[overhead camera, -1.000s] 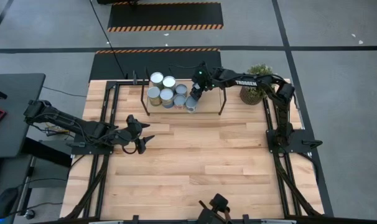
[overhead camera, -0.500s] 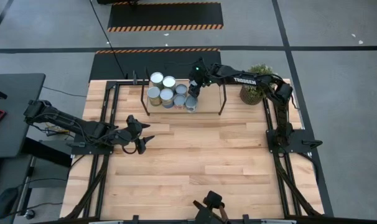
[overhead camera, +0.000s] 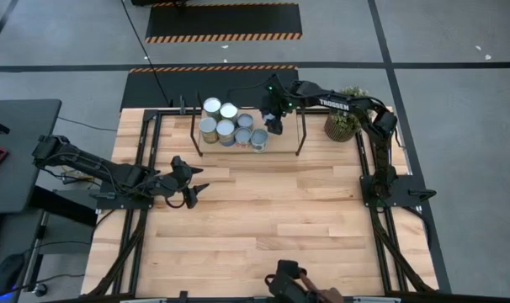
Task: Pick and place cans onto a shelf
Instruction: Put the canned tuna on the shelf
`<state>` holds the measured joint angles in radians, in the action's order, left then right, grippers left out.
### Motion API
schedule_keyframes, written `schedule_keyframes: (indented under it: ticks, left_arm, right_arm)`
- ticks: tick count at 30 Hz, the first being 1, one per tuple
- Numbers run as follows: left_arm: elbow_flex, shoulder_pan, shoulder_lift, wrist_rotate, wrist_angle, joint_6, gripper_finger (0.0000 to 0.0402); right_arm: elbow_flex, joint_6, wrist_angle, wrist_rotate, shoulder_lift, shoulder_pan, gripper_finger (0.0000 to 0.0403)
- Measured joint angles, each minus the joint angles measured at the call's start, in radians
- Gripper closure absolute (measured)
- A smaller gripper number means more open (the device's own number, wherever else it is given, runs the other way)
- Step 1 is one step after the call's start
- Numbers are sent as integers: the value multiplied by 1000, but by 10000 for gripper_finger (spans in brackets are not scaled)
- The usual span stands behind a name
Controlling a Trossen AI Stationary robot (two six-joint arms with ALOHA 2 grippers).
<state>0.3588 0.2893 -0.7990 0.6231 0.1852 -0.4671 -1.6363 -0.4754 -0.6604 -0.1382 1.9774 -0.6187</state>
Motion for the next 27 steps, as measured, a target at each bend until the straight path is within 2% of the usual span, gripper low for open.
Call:
schedule_keyframes:
  ticks: [9, 12, 27]
  left_arm:
    - [0, 0, 0, 0, 0, 0, 118]
    - [0, 0, 0, 0, -1, 0, 118]
    - [0, 0, 0, 1, -1, 4, 118]
  right_arm:
    - [70, -78, 4, -28, 3, 0, 96]
    - [104, -106, 27, 12, 3, 1, 96]
    - [116, -108, 13, -3, 3, 15, 95]
